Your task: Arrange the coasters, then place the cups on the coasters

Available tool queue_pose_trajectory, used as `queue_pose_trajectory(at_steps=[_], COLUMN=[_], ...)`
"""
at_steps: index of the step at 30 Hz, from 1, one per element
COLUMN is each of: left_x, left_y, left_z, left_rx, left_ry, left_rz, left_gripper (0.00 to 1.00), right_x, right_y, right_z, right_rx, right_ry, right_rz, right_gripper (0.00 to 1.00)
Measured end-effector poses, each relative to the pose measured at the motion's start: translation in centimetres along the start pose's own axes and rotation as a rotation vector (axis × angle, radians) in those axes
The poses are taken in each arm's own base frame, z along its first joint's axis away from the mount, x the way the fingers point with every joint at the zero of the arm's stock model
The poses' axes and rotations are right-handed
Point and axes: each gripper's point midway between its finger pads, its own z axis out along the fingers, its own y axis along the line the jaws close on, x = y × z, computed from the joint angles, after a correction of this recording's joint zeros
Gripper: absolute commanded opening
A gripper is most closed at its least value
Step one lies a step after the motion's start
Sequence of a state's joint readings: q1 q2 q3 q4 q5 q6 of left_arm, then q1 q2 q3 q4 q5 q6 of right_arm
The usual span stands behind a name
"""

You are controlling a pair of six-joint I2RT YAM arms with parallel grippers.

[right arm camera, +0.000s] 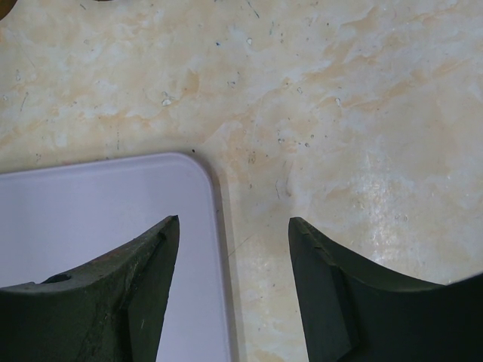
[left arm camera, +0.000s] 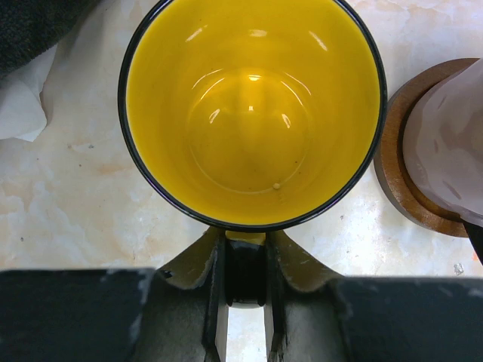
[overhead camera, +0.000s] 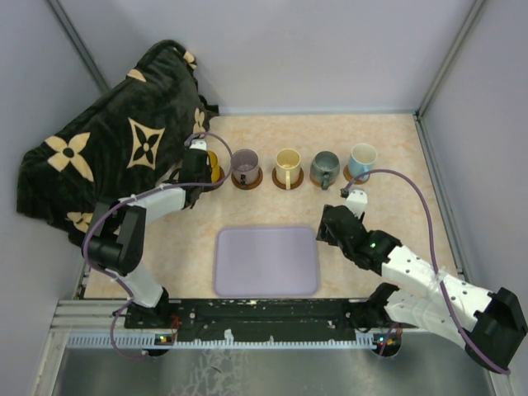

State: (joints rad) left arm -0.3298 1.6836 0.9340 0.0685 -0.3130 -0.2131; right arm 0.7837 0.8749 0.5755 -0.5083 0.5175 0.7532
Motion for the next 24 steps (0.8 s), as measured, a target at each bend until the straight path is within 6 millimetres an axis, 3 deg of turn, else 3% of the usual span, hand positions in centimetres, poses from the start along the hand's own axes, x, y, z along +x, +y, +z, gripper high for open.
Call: queue_pose_trajectory(at_steps=[12,20,24], left_x=[0.10,0.16,0.21], left_y=[-0.02,-0.07,-0.06], left_z=[0.00,-0.01,-0.02], left_rx=[0.000,-0.001,-0.002], left_ry=[0.003,0.006,0.008], left_rz=[-0.007,-0.023,-0.027], left_gripper=[0.14,0.29,0.31], right_x=[0.14,0.16,0.14], right_y=[0.13,0.17,0.19], right_z=[0.16,0.15,0.15], right_rx=[-0.001,-0.004,-0.004], right_ry=[0.006,0.007,0.007], right_rz=[-0.002,-0.002,-0.001], right_gripper=[0.61,0.61,0.61])
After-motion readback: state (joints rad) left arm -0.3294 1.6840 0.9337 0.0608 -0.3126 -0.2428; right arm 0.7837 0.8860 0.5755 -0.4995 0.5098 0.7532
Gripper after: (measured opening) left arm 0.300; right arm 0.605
